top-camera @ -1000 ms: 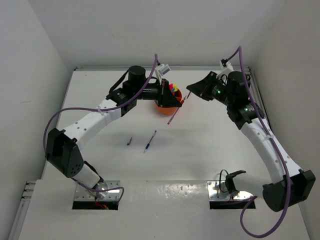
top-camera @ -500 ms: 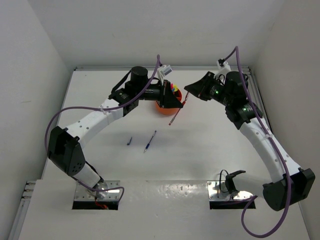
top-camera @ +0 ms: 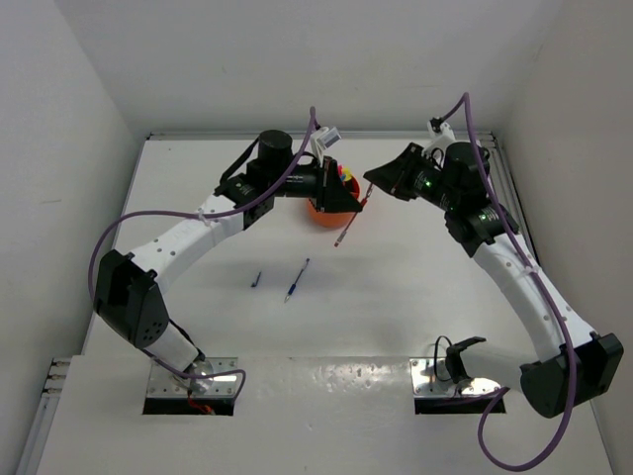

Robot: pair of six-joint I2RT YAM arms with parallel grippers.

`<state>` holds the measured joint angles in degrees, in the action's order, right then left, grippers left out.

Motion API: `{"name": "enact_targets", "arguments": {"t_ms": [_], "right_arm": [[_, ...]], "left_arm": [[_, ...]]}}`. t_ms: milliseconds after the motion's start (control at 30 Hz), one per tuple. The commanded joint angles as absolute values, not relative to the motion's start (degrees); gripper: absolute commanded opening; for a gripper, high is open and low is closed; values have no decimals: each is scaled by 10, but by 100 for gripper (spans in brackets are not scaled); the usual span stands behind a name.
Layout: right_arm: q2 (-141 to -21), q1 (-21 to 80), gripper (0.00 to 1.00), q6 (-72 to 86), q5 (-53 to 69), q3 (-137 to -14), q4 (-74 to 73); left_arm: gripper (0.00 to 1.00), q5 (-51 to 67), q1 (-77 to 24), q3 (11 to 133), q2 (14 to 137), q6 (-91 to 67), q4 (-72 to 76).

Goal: Sort the stationery into containers
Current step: Close the pen cap on the pen.

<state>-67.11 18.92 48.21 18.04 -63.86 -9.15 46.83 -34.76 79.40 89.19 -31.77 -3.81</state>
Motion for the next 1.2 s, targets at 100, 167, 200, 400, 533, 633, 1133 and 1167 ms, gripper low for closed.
{"name": "enact_targets", "arguments": {"t_ms": [100,167,200,400,533,633,1133,1167], "right_arm": [[-658,199,0,471,181,-638,-72],[-658,201,0,475,182,-636,-73],[-658,202,0,475,182,-632,-73],[-664,208,0,483,180,-635,-73],[-671,212,0,488,176,-642,-73],[-674,216,0,493,174,-642,-68],[-665,236,0,482,178,-607,-62],[-665,237,0,481,178,-606,-62]], "left_arm": [[0,468,-339,823,889,-320,-18],[0,469,-338,829,892,-322,-13],[0,470,-338,832,895,-323,-12],[0,464,-337,874,921,-326,-11],[0,446,-337,884,931,-333,-11],[0,439,-337,884,934,-344,14],[0,435,-319,918,956,-384,64],[0,433,-318,919,957,-384,64]]}}
